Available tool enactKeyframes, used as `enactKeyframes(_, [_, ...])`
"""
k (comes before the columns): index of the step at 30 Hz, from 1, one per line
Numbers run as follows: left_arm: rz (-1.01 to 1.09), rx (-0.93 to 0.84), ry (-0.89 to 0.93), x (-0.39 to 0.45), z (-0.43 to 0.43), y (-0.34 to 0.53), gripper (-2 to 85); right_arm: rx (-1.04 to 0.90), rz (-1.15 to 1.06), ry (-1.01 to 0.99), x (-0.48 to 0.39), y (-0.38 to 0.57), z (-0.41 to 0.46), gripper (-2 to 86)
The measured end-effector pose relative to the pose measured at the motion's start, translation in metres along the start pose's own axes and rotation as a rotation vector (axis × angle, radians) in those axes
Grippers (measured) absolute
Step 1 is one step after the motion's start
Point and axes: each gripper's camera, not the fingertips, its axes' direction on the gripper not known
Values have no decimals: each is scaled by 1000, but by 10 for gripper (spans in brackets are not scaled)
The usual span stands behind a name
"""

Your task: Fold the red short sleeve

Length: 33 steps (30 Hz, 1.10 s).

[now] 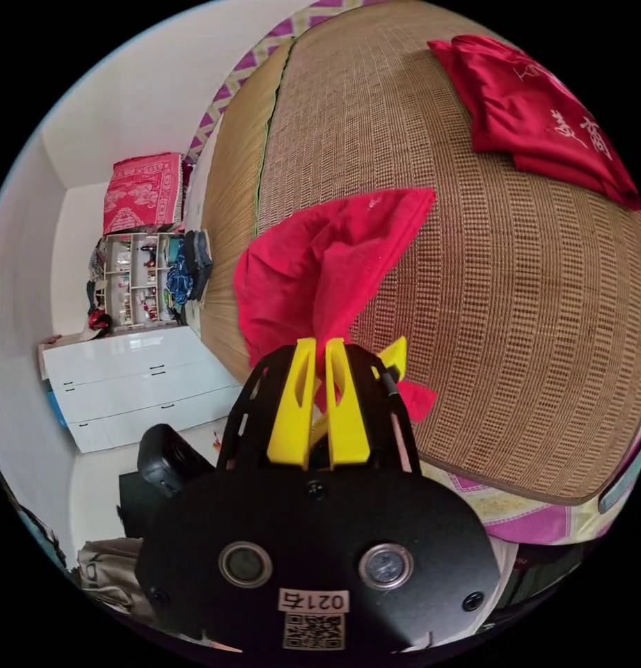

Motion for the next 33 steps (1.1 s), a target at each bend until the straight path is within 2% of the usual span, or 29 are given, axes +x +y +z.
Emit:
enactKeyframes(4, [9, -6, -44, 3, 3, 18, 46, -17, 35, -106, 13, -16, -9, 45])
enactKeyframes(9, [77, -24, -59, 22, 13, 37, 39, 0, 246, -288, 79, -58, -20, 103])
enactKeyframes(16, [99, -37, -19, 41, 30, 54, 42, -11, 290, -380, 89, -109, -1, 127])
enactKeyframes(19, [85, -41, 15, 43, 39, 61, 40, 8, 301, -483, 78, -126, 7, 98])
enactKeyframes(21, [69, -44, 50, 40, 45, 66, 39, 38, 291, -495, 59, -137, 4, 35])
enactKeyframes(23, [46, -42, 106, 32, 50, 75, 36, 52, 268, -466, 33, -145, -6, 10])
enactKeyframes(28, [-31, -1, 246, -20, 42, 105, 25, 17, 22, -374, -94, -159, -20, 1])
enactKeyframes(33, [-163, 33, 356, -121, 30, 146, 20, -102, -154, -273, -239, -168, 34, 0])
